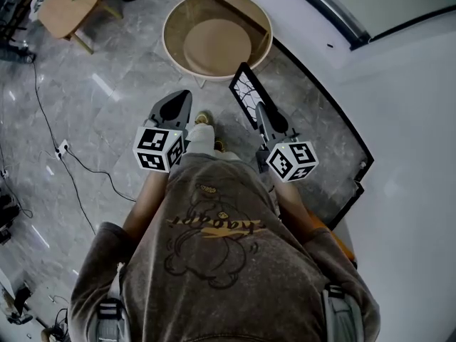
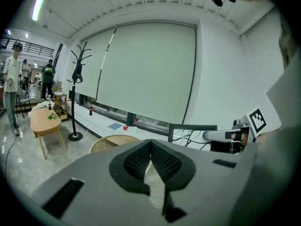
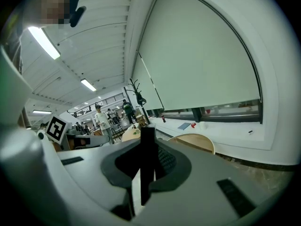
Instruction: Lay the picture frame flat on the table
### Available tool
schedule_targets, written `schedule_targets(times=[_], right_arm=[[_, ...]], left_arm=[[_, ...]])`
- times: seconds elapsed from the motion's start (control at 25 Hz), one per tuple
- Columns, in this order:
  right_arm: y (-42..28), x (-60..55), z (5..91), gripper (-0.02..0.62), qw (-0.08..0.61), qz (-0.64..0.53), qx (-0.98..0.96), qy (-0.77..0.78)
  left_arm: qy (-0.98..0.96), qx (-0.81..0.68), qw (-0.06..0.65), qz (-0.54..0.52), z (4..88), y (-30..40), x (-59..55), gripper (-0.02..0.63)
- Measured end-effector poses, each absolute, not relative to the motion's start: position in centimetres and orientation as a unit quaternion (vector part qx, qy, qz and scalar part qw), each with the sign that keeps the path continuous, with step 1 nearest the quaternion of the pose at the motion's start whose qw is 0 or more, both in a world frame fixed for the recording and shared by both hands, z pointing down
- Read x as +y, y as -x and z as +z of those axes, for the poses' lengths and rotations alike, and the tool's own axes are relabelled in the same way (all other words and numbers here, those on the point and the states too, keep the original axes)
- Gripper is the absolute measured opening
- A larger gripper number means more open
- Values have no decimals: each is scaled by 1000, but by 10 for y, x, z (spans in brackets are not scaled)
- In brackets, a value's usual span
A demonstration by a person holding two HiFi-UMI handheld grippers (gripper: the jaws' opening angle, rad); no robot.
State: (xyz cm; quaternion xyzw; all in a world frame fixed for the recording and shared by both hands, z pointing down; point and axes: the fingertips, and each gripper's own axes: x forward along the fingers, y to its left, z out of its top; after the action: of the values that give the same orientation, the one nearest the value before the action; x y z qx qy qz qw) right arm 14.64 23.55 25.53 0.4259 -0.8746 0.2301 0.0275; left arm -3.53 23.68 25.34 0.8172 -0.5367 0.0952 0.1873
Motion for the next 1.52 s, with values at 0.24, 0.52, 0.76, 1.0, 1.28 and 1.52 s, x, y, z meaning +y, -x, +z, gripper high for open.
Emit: schedule_targets(times=[0.24,0.52,0.76,1.0,1.28,1.52], right_arm=[[-143,221,261,48,31,233,-873,-427],[-152,191,272,48,34,236,-869,-434],[-145,149,277,48,40,243,-865,-438],[-134,104,278,48,43,247,-862,-441],[-117,52,279,48,49,249,-860,-443],[-102,12,279,48,56,253,-856,-447]], left_arm=[[-821,-531,188,92,257,34,220,18],[-826,-524,188,88,265,25,181,17],[-827,-520,196,89,271,33,137,18],[-831,-511,201,92,275,40,91,17],[-835,-499,210,97,281,48,39,18],[-839,-489,216,100,281,58,-4,17]])
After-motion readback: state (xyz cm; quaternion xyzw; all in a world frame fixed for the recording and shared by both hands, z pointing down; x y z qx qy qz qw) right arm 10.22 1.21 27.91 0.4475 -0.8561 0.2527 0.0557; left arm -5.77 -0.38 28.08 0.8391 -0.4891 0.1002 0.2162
